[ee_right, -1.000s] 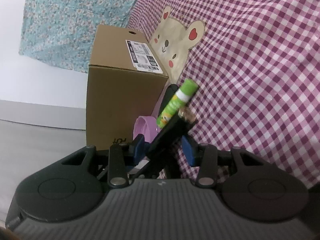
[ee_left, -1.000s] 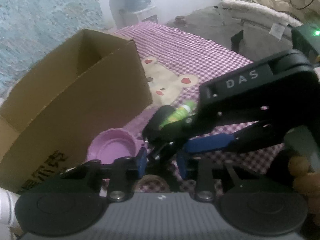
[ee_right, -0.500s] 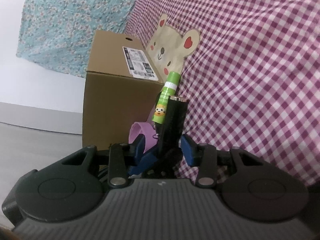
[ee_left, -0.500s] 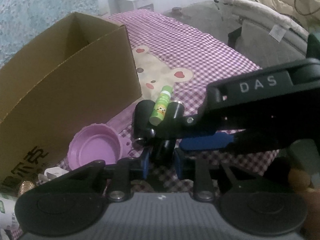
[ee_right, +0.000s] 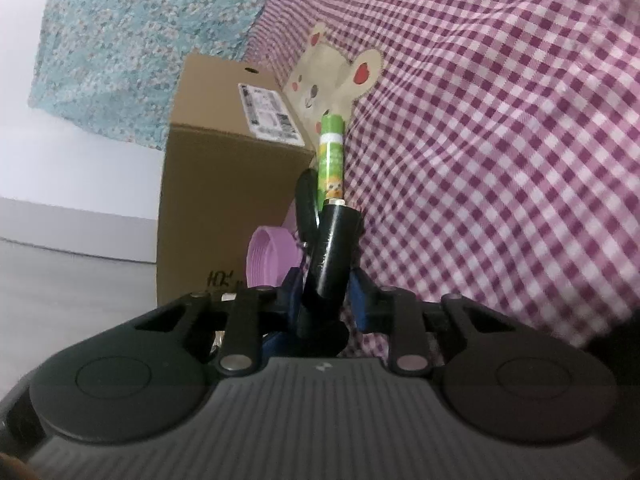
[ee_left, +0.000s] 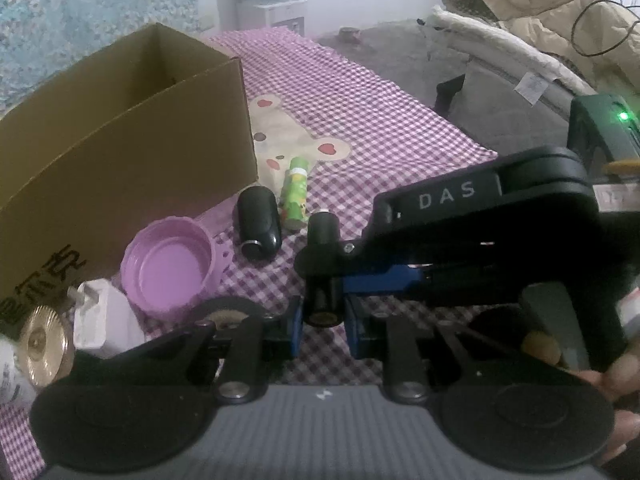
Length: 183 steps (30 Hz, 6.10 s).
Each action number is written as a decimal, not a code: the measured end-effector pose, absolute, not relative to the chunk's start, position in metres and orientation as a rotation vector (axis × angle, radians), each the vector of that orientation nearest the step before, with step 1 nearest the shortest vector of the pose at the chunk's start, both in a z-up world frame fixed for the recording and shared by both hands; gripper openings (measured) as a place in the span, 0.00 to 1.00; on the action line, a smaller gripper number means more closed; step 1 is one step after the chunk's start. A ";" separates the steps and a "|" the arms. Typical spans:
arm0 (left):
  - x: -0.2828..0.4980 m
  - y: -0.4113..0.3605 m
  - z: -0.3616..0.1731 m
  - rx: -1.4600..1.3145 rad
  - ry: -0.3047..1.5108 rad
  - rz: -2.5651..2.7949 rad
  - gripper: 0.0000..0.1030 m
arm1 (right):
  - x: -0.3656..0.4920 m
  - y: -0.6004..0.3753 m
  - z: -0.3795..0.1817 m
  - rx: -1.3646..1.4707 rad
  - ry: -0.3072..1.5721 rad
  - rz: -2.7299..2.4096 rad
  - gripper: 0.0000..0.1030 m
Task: Organize rigid objects
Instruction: 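Carry the black tube into the cardboard box and open the right tool, then withdraw the open right tool from the box back over the table, then grasp the green glue stick with the right tool, then lower the green glue stick into the box and open the right tool, then withdraw the right tool from the box toward the table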
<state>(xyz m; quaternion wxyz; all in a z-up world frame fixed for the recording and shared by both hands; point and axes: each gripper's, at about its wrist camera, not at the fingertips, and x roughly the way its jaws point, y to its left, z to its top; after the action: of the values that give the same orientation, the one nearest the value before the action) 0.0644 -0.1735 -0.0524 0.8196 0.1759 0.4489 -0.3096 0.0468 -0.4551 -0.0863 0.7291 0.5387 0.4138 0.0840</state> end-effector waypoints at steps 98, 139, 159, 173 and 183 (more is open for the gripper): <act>0.115 -0.189 -0.060 0.297 0.909 -0.690 0.14 | 0.158 -0.457 -0.032 0.559 1.014 0.145 0.16; 0.129 -0.080 0.091 0.134 0.732 -0.444 0.16 | 0.161 -0.384 0.135 0.540 0.773 0.538 0.13; 0.316 0.008 0.014 0.159 1.094 -0.145 0.17 | 0.376 -0.245 0.015 0.758 1.291 0.589 0.14; 0.284 0.022 0.047 0.074 1.018 -0.182 0.35 | 0.344 -0.265 0.027 0.855 1.247 0.602 0.23; 0.169 0.016 0.111 0.060 0.826 -0.314 0.54 | 0.225 -0.385 0.120 0.882 0.986 0.710 0.26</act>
<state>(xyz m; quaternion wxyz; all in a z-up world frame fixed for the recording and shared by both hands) 0.1694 0.0162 0.1112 0.9036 0.0292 0.3996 -0.1518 0.2248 -0.3850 0.1198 0.7314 0.4007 0.4478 0.3225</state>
